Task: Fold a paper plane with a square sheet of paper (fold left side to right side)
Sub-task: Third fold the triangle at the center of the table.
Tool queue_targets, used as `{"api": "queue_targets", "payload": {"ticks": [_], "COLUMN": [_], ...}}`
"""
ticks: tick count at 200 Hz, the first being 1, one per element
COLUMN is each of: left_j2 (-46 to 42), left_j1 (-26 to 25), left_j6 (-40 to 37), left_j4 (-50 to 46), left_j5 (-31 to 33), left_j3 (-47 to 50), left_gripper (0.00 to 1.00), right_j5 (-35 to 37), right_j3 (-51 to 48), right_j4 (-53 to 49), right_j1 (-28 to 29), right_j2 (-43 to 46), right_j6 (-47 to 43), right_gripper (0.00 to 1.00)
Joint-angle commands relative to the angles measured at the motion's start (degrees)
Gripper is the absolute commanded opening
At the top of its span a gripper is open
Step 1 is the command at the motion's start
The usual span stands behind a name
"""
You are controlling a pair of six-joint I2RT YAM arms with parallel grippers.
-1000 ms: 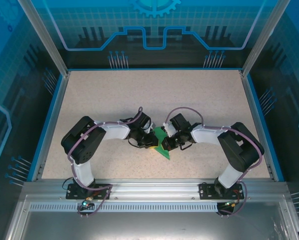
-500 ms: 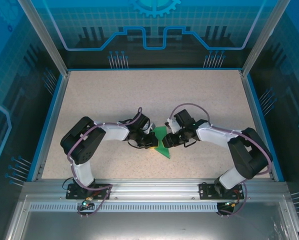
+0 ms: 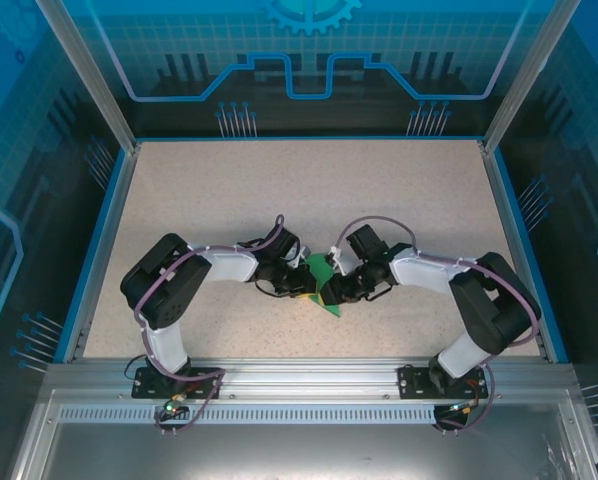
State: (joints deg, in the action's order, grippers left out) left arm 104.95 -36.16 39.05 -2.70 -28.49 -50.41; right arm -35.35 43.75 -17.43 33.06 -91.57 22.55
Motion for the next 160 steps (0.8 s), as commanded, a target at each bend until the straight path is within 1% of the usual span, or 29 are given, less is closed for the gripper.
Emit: {"api": "queue_targets", "payload": {"ticks": [1, 41, 77, 160], "left_j2": [1.63, 1.66, 1.75, 1.75], "left_j1": [-0.38, -0.40, -0.34, -0.37], "left_j6": [-0.45, -0.42, -0.63, -0.72], "left_j4": [-5.17, -5.19, -5.53, -6.00], "left_j5": [4.24, 4.50, 4.58, 4.94], "left_j3": [2.31, 2.28, 2.14, 1.91], "left_gripper": [0.11, 0.11, 0.11, 0.11], "right_j5": [-3.79, -2.49, 0.40, 0.91], "right_j3": [-0.68, -0.98, -0.81, -2.16], "right_j4": [1.71, 0.71, -1.72, -3.78], "right_j1": [1.05, 1.91, 2.19, 3.31], "right_j2": [-2.21, -3.70, -4.19, -4.77], "right_j6": [1.97, 1.80, 1.01, 1.18], "right_gripper": [0.30, 0.29, 0.29, 0.27]}}
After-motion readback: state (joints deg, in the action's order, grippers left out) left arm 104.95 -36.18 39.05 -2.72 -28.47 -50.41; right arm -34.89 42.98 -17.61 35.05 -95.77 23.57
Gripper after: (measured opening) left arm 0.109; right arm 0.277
